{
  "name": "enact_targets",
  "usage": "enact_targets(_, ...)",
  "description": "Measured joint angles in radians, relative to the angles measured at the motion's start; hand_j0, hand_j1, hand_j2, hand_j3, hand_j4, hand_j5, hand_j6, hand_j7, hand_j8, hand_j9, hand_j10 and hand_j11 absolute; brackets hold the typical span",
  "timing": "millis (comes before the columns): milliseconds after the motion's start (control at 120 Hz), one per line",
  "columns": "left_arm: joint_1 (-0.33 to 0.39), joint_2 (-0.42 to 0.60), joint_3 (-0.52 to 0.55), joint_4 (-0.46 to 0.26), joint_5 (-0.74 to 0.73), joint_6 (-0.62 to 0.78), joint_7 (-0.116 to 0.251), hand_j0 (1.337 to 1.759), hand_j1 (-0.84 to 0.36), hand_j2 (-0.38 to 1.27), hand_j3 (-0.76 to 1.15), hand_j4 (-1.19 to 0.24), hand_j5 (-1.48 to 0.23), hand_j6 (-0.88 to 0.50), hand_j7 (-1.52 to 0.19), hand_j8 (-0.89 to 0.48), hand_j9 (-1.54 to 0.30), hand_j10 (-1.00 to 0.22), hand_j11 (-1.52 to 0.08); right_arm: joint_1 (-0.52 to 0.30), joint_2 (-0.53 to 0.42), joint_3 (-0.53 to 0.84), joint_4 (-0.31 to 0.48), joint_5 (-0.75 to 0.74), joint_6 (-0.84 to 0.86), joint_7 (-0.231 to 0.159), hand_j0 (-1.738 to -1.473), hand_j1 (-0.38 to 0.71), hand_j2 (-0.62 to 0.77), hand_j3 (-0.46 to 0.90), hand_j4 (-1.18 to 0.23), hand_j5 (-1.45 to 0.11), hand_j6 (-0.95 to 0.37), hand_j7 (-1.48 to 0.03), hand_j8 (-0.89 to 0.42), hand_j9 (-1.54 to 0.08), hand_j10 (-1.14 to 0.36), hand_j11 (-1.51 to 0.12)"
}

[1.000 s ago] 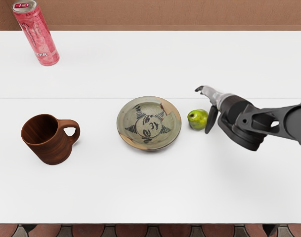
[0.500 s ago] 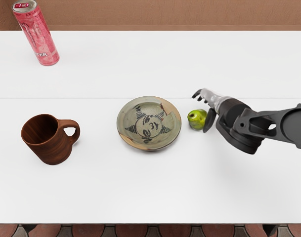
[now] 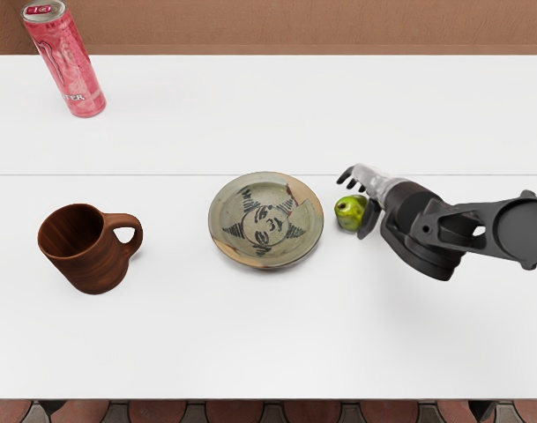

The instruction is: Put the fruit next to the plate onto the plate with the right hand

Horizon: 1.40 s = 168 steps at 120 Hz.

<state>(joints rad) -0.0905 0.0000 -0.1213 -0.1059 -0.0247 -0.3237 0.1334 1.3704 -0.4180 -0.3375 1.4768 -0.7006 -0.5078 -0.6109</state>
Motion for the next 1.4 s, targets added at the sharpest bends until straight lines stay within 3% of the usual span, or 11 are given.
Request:
enact_targets(800, 0.000, 0.000, 0.000, 0.000, 0.000, 0.000, 0.000, 1.658, 0.35, 0.00, 0.00, 0.00, 0.00, 0.00, 0.00, 0.00, 0.00, 0.00, 0.00, -0.001, 0.021, -0.009, -0.007, 0.000, 0.000, 0.000, -1.658, 0.13, -0.06, 0.00, -0.40, -0.52, -0.40, -0.52, -0.40, -0.52, -0.40, -0.52)
enact_targets(1150, 0.000, 0.000, 0.000, 0.000, 0.000, 0.000, 0.000, 1.658, 0.35, 0.00, 0.00, 0.00, 0.00, 0.00, 0.00, 0.00, 0.00, 0.00, 0.00, -0.001, 0.021, -0.014, -0.006, -0.003, 0.003, 0.000, -1.653, 0.16, -0.04, 0.00, -0.45, -0.64, -0.47, -0.61, -0.32, -0.64, -0.45, -0.64)
enact_targets(1400, 0.000, 0.000, 0.000, 0.000, 0.000, 0.000, 0.000, 1.658, 0.35, 0.00, 0.00, 0.00, 0.00, 0.00, 0.00, 0.00, 0.00, 0.00, 0.00, 0.000, 0.021, -0.015, -0.005, -0.004, 0.003, -0.001, -1.650, 0.16, -0.05, 0.00, -0.50, -0.71, -0.45, -0.68, -0.30, -0.71, -0.43, -0.72)
